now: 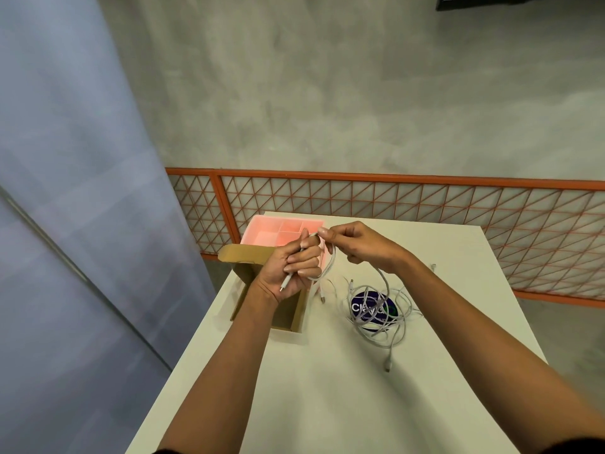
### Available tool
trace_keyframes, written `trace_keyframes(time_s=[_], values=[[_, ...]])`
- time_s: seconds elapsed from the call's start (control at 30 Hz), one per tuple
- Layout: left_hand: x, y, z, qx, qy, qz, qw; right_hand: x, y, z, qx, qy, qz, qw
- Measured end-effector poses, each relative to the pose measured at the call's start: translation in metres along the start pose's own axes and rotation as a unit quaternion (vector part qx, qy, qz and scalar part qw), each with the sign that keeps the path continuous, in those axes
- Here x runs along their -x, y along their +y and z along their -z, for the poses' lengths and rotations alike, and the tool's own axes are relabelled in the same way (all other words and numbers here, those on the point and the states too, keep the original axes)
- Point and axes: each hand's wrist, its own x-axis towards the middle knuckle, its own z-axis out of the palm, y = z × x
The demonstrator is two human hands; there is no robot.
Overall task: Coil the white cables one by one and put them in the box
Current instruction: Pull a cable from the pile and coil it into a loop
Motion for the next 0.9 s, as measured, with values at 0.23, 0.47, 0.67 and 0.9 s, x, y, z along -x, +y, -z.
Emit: trace_keyframes(time_s=[0.23,0.47,0.67,0.9], values=[[0.004,0.007,0.002,-0.180,0.163,-0.059,0.968,0.003,0.010,0.007,-0.112,-0.059,-0.014,0.992],[0.003,0.007,0.000,-0.198,0.188,-0.089,0.958,-0.001,0.017,0.010,-0.120,-0.084,-0.024,0.989],[-0.006,-0.001,-0.010,-0.136,0.170,-0.104,0.970,-0.002,0.020,0.010,-0.140,-0.047,-0.006,0.989],[-0.008,-0.005,-0.013,-0.131,0.174,-0.115,0.969,0.004,0.021,0.021,-0.162,-0.053,0.001,0.985]])
